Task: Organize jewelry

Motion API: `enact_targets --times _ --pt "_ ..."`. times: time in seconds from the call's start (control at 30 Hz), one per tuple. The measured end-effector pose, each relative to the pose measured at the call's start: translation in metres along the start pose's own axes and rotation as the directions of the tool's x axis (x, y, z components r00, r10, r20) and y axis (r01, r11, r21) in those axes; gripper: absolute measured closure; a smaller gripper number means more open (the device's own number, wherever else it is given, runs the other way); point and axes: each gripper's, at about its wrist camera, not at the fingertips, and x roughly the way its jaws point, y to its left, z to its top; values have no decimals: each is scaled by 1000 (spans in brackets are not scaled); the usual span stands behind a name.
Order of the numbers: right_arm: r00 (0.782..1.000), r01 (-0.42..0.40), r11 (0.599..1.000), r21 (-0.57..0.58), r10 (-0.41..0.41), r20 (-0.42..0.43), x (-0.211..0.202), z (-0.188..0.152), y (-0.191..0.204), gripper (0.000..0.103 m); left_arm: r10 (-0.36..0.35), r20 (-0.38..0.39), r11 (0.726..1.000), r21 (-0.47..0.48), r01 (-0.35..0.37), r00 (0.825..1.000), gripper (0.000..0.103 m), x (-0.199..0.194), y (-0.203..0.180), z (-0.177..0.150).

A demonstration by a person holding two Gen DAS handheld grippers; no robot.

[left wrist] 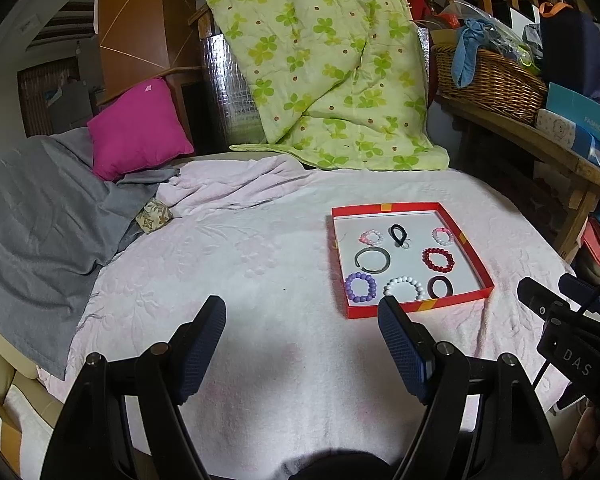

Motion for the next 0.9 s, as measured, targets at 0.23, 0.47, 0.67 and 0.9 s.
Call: enact_targets --times 0.23,0.47,0.67,0.9 --pt "1000 4 1000 -9 -4 0 -1 0 5 36 -1 2 1000 -2 1 1000 24 0 1 0" --pt "1000 7 1000 -15 -7 1 -1 0 7 36 -7 -2 1000 -5 7 1000 24 2 3 0" --pt "1000 6 1000 -15 -6 -2 0 1 7 36 -5 -4 1000 -7 4 1000 24 3 5 1" --pt "1000 4 1000 -16 -5 -12 5 1 6 36 -3 -8 1000 -4 3 1000 24 6 5 1"
